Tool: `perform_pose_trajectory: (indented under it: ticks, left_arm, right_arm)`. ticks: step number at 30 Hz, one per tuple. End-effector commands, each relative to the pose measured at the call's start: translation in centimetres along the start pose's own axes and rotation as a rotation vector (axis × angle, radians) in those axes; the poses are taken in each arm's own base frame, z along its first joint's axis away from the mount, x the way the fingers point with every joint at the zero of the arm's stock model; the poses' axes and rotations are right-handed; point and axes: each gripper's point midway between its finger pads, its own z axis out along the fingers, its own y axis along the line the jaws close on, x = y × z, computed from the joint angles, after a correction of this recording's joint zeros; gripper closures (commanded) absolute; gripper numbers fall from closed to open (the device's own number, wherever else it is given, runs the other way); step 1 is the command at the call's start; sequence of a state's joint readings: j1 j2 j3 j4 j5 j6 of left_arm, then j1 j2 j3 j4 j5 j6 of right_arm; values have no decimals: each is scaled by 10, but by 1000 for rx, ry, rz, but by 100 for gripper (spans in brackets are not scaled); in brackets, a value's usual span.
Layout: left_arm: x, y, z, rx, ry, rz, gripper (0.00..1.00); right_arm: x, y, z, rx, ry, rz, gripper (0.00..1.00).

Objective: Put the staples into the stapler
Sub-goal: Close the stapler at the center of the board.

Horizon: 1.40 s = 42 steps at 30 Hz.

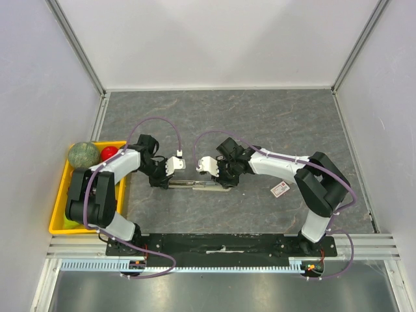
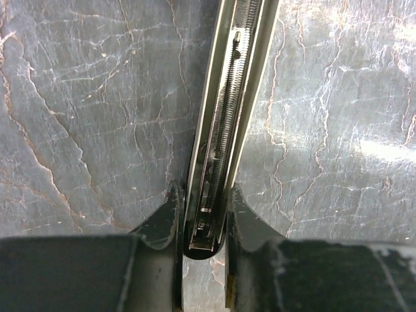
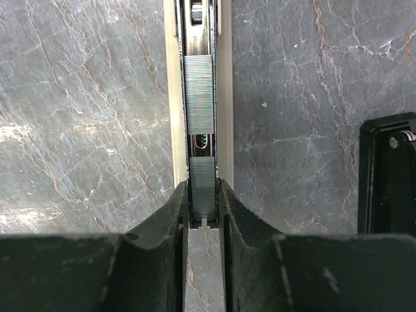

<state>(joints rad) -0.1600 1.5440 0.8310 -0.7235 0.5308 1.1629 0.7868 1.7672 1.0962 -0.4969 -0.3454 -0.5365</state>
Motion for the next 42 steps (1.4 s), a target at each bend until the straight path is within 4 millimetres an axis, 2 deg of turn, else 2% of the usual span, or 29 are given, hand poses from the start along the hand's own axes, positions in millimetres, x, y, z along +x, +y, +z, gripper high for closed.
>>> perform_pose_trajectory:
  ticks: [1, 5, 12, 18, 23, 25, 31, 34, 35, 38, 39, 42]
  left_arm:
    - [-5, 3, -6, -23, -17, 11, 98]
    - [-26, 4, -24, -47, -73, 30, 98]
    - [-80, 5, -59, -104, -206, 70, 98]
    - [-117, -9, -64, -68, -294, 80, 98]
    - [-150, -24, -57, -32, -350, 111, 98]
    - [-165, -26, -58, -35, -384, 111, 93]
    - [-201, -24, -78, -41, -507, 95, 85]
    - [-212, -22, -88, -58, -552, 95, 71]
    - [-216, -23, -92, -67, -566, 96, 62]
    - [-219, -23, -98, -95, -587, 98, 44]
    - [-224, -20, -107, -134, -611, 117, 41]
    - [-227, -21, -115, -164, -638, 134, 32]
  right_arm:
    - [5, 1, 8, -7, 36, 30, 97]
    - [10, 1, 11, -7, 55, 44, 100]
    - [12, 1, 14, -11, 68, 53, 100]
    - [13, 1, 15, -13, 72, 57, 100]
    - [13, 0, 15, -9, 73, 57, 100]
    - [13, 0, 15, -10, 72, 58, 100]
    - [14, 0, 16, -11, 73, 59, 100]
    - [14, 0, 16, -9, 74, 57, 100]
    - [14, -1, 16, -7, 74, 58, 100]
    - [15, 0, 16, -10, 75, 56, 100]
    - [14, 0, 16, -11, 73, 56, 100]
    - [16, 1, 17, -14, 78, 56, 100]
